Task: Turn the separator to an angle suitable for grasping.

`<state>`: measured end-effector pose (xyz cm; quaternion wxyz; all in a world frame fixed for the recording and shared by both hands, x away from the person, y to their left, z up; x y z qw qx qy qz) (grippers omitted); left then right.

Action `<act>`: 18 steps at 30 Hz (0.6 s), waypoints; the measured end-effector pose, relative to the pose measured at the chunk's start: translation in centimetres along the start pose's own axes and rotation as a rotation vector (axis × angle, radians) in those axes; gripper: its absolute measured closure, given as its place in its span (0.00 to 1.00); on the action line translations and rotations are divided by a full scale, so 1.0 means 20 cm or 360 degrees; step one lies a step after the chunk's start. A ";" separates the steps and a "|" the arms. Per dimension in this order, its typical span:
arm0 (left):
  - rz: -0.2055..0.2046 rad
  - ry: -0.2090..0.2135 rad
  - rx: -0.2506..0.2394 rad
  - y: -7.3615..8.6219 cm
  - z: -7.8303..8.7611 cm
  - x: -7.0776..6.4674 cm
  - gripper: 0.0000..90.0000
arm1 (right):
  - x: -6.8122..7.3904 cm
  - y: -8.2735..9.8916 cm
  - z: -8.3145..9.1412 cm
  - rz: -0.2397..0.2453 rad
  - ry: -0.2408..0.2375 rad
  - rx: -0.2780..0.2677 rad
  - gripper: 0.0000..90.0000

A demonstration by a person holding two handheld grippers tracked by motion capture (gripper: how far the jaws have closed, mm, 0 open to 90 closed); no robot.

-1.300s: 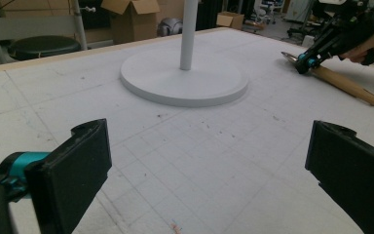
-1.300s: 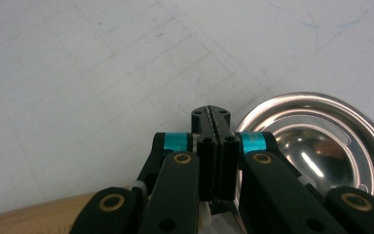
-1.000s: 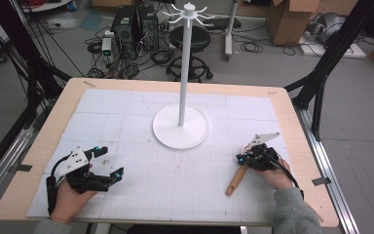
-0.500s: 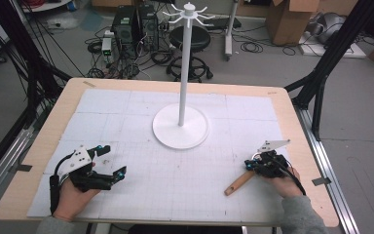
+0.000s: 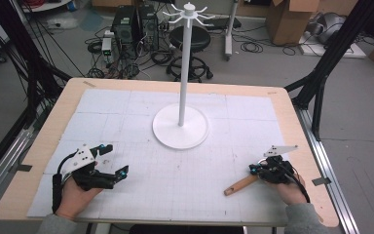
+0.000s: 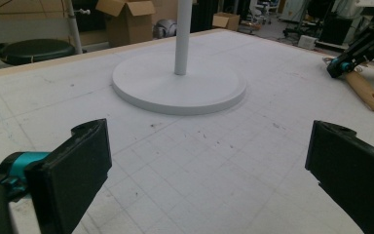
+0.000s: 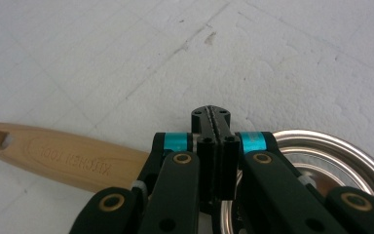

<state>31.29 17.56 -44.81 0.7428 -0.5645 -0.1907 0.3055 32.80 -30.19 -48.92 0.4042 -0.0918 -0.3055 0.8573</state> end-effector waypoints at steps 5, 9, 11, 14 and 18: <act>-0.0001 0.0001 -0.0004 0.00 0.00 0.00 0.04 | 0.01 0.03 0.02 -0.0008 0.0008 -0.0003 1.00; -0.0010 0.0007 0.0016 0.00 -0.02 -0.01 0.04 | 0.01 0.04 0.02 -0.0058 0.0011 -0.0040 1.00; -0.0018 0.0013 0.0019 0.00 -0.02 -0.01 0.04 | 0.01 0.04 0.02 -0.0037 0.0015 -0.0040 1.00; -0.0009 0.0009 0.0008 0.00 -0.02 -0.01 0.04 | 0.01 0.03 0.03 -0.0005 0.0029 -0.0072 1.00; -0.0013 0.0007 0.0002 -0.01 -0.01 0.00 0.04 | 0.03 -0.01 0.10 -0.0041 -0.0007 -0.0212 1.00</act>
Point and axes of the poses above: each handheld gripper's, and its own axes: z roughly backward along the jaws, y roughly out of its underside, x roughly to its left, the point moved 7 cm from there along -z, roughly forward along the jaws, and after that the axes turned 4 degrees about x, right-handed, at the moved point
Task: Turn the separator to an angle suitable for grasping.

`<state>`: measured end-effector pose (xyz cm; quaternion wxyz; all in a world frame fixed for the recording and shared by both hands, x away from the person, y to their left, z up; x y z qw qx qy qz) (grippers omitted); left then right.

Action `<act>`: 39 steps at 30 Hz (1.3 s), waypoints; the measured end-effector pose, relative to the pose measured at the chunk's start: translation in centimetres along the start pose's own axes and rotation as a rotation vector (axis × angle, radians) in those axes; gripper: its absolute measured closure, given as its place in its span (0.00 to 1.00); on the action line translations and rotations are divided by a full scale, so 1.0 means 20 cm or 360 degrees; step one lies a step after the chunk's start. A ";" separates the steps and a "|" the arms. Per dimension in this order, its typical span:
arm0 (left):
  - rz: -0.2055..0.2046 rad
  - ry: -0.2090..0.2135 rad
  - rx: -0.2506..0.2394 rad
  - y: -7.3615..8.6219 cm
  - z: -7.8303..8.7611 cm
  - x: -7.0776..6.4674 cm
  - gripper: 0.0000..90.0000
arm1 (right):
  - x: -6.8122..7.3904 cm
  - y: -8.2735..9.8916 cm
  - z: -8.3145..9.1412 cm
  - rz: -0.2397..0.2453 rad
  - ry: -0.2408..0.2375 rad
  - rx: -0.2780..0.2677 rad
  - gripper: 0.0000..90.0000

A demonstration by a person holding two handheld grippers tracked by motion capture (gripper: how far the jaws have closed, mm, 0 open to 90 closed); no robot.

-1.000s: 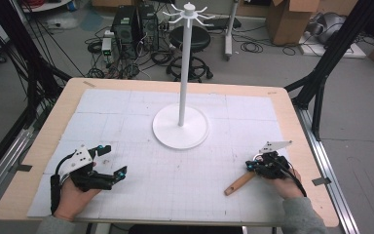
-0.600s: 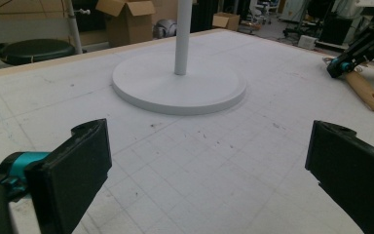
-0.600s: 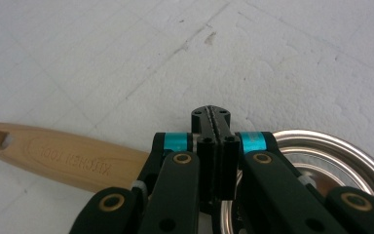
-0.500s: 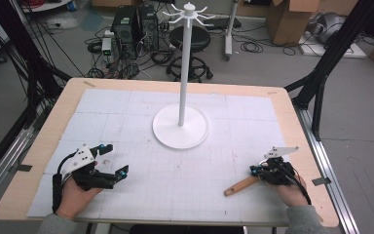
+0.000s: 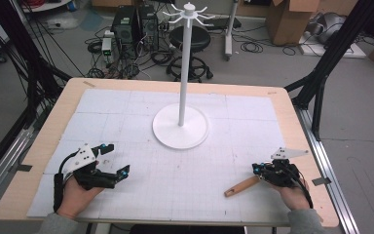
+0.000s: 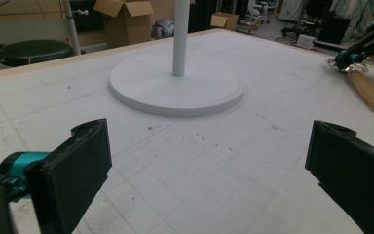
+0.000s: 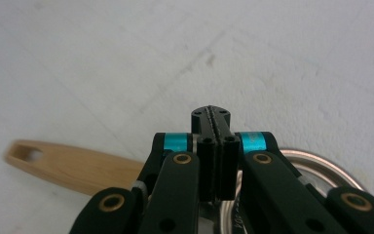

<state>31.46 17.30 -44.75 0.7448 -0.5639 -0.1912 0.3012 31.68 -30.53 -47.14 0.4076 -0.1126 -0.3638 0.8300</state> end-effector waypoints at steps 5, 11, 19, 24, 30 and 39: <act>0.0003 0.0005 -0.0012 0.00 0.00 0.00 0.04 | 0.07 0.00 0.04 0.0036 -0.0056 -0.0046 1.00; 0.0002 0.0008 -0.0015 -0.01 -0.01 -0.01 0.04 | 0.14 0.05 0.06 0.0083 -0.0105 -0.0030 1.00; -0.0003 0.0008 -0.0016 -0.01 -0.02 0.00 0.04 | 0.21 0.11 0.05 0.0138 -0.0158 0.0023 1.00; -0.0001 0.0008 -0.0015 -0.01 -0.02 -0.01 0.04 | 0.26 0.13 0.05 0.0174 -0.0193 0.0059 1.00; -0.0003 0.0010 -0.0013 -0.01 -0.02 -0.01 0.04 | 0.28 0.16 0.01 0.0219 -0.0214 0.0126 1.00; -0.0002 0.0011 -0.0009 -0.01 -0.02 -0.01 0.04 | 0.32 0.16 -0.03 0.0273 -0.0214 0.0158 1.00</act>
Point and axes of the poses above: each handheld gripper's, and its own axes: z roughly backward along the jaws, y roughly out of its underside, x roughly to its left, the point moved 7 cm from there along -z, roughly forward along the jaws, and after that the axes turned 4 degrees about x, right-handed, at the moved point
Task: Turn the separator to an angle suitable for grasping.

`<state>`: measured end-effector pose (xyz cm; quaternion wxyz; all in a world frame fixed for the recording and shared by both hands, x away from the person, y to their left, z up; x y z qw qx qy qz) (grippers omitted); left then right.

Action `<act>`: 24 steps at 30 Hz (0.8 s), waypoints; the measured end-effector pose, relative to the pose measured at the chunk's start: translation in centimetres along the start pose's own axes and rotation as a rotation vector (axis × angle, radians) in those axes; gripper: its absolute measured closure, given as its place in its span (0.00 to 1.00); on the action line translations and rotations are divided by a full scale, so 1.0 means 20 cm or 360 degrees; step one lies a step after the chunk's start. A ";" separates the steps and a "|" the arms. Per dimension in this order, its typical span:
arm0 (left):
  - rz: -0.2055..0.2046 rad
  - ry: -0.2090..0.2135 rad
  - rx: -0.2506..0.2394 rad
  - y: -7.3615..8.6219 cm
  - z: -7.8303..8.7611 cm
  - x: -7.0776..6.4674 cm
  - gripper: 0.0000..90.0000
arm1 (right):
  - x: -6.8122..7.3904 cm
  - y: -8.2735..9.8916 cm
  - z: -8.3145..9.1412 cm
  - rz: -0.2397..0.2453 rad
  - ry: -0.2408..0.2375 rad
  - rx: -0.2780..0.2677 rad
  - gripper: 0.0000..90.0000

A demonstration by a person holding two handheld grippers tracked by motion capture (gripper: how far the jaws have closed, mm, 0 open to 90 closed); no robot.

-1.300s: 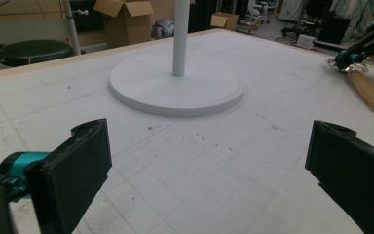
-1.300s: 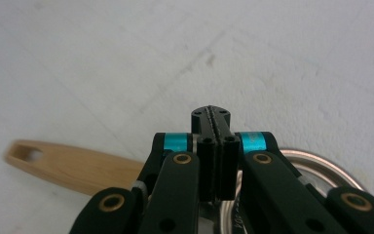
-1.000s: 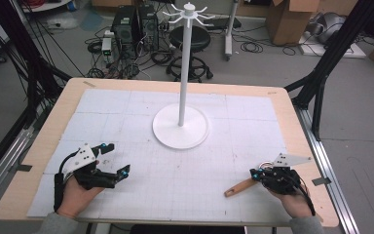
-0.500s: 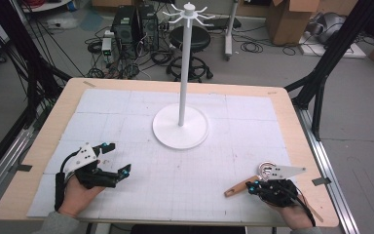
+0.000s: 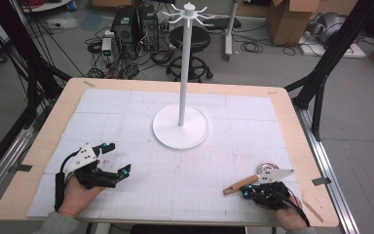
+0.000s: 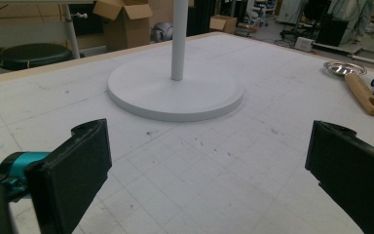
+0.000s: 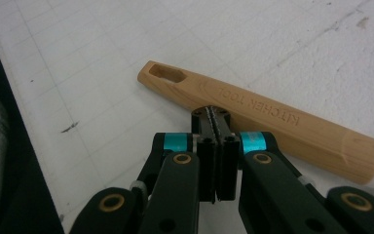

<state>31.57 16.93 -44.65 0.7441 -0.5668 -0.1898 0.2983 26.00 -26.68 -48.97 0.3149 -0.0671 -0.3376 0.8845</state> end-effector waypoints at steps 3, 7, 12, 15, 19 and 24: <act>-0.0003 0.0000 0.0001 0.00 0.00 0.00 0.04 | 0.00 -0.01 -0.01 0.0004 -0.0001 -0.0003 1.00; -0.0004 -0.0001 0.0010 0.00 0.01 0.00 0.04 | 0.01 -0.03 -0.03 0.0013 0.0004 -0.0007 1.00; -0.0007 -0.0005 0.0017 0.00 0.01 -0.01 0.04 | 0.00 -0.05 -0.05 0.0018 0.0017 -0.0011 1.00; -0.0009 -0.0006 0.0023 0.00 0.02 -0.01 0.04 | 0.00 -0.06 -0.06 0.0026 0.0026 -0.0017 1.00; -0.0010 -0.0007 0.0024 0.01 0.02 -0.01 0.04 | -0.01 -0.08 -0.07 0.0034 0.0033 -0.0019 1.00; -0.0011 -0.0006 0.0032 0.01 0.02 -0.01 0.04 | -0.02 -0.10 -0.08 0.0039 0.0043 -0.0013 1.00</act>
Point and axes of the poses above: each handheld gripper's, and its own axes: z roughly backward along the jaws, y roughly out of its underside, x roughly to its left, the point moved 7 cm from there along -z, roughly forward along the jaws, and after that the axes turned 4 degrees about x, right-handed, at the moved point
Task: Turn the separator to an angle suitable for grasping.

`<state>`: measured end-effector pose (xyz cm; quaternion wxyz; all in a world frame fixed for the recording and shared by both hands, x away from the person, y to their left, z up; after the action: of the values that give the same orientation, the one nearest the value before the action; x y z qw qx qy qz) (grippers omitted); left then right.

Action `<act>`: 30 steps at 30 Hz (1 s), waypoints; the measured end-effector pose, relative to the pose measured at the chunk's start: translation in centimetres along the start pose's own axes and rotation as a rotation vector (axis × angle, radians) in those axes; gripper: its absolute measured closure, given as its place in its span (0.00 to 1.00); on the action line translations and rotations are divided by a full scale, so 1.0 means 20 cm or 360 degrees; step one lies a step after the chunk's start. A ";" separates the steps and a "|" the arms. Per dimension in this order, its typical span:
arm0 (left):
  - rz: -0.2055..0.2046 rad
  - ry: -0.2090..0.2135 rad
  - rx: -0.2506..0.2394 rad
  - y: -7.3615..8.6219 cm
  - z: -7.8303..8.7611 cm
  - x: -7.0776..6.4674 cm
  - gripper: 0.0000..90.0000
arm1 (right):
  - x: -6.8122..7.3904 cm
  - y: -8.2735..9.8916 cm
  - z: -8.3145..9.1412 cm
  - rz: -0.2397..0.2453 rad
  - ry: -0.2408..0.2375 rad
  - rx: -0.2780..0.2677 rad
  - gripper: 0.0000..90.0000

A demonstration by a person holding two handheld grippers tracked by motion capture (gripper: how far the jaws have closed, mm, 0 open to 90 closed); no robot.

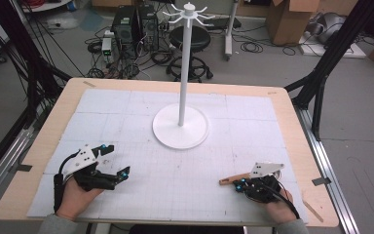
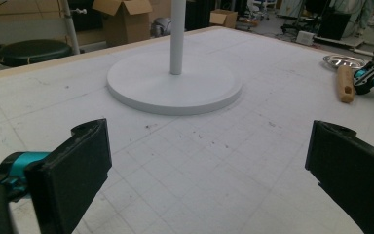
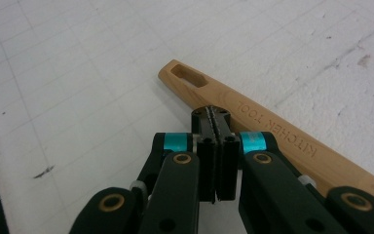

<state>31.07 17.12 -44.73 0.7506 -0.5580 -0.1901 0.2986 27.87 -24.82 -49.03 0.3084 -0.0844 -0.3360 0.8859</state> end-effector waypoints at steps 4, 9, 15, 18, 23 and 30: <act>-0.0004 -0.0002 -0.0001 0.00 0.00 0.00 0.04 | -0.01 -0.02 -0.02 -0.0001 0.0007 0.0000 1.00; -0.0007 -0.0004 0.0004 0.00 0.01 0.00 0.04 | -0.03 -0.05 -0.04 -0.0001 0.0034 -0.0005 1.00; -0.0006 -0.0007 0.0004 0.00 0.01 0.00 0.04 | -0.06 -0.08 -0.06 -0.0016 0.0073 -0.0009 1.00; -0.0007 -0.0012 0.0003 0.01 0.02 0.00 0.04 | -0.08 -0.09 -0.08 -0.0020 0.0084 -0.0014 1.00; 0.0004 -0.0017 0.0000 0.01 0.03 0.00 0.04 | -0.10 -0.11 -0.09 -0.0027 0.0110 -0.0010 1.00; 0.0003 -0.0019 0.0001 0.02 0.03 0.00 0.04 | -0.12 -0.13 -0.10 -0.0042 0.0133 -0.0014 1.00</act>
<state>30.67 17.63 -44.85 0.7493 -0.5562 -0.1939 0.3026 31.81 -23.65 -49.06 0.3335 -0.1182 -0.3278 0.8760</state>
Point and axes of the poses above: each handheld gripper's, and its own axes: z roughly backward along the jaws, y roughly out of its underside, x roughly to its left, the point moved 7 cm from there along -z, roughly forward along the jaws, and after that the axes turned 4 degrees about x, right-handed, at the moved point
